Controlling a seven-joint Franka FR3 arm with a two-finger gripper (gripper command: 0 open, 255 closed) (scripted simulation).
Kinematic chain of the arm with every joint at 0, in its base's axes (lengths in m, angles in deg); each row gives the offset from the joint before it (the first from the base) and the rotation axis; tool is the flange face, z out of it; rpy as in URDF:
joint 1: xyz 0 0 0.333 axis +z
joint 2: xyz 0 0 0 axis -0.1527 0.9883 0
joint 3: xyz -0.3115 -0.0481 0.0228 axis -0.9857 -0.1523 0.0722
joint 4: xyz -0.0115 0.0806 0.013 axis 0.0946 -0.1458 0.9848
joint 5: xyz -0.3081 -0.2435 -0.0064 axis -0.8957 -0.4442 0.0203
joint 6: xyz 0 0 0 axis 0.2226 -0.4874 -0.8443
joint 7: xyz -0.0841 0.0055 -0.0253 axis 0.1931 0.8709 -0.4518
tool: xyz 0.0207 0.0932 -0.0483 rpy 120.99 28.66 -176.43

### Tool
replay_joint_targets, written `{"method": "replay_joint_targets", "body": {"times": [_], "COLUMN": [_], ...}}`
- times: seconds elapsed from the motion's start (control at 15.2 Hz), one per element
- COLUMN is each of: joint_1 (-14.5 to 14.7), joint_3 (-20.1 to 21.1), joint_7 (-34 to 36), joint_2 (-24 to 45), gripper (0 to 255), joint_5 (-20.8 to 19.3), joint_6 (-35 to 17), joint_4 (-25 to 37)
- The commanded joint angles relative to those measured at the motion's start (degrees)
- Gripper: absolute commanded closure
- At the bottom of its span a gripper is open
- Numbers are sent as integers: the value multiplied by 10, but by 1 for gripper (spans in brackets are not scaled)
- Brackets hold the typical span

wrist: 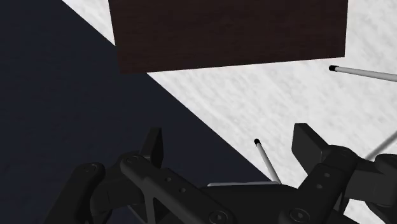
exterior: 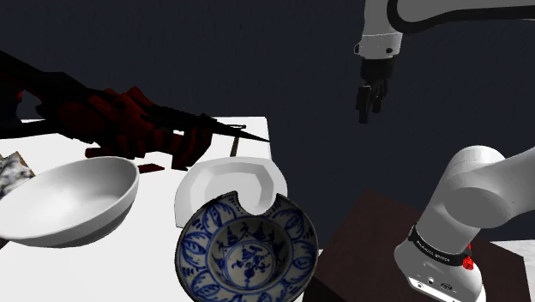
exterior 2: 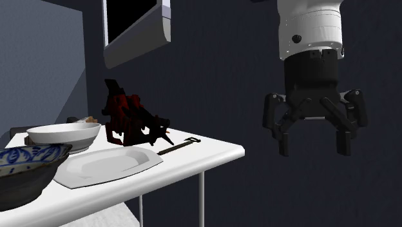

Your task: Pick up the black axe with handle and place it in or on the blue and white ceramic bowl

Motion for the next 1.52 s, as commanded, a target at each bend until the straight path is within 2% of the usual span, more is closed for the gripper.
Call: {"method": "replay_joint_targets", "body": {"times": [0.0, 0.46, 0.79, 1.12, 1.45], "joint_1": [0, 3, 0, -9, -24], "joint_3": [0, 82, 138, 190, 237], "joint_7": [0, 163, 273, 381, 490], "joint_2": [0, 50, 111, 187, 274], "gripper": [0, 0, 0, 0, 0], "joint_5": [0, 94, 143, 170, 170], "joint_6": [0, -73, -135, -197, -252], "joint_4": [0, 3, 30, 77, 143]}}
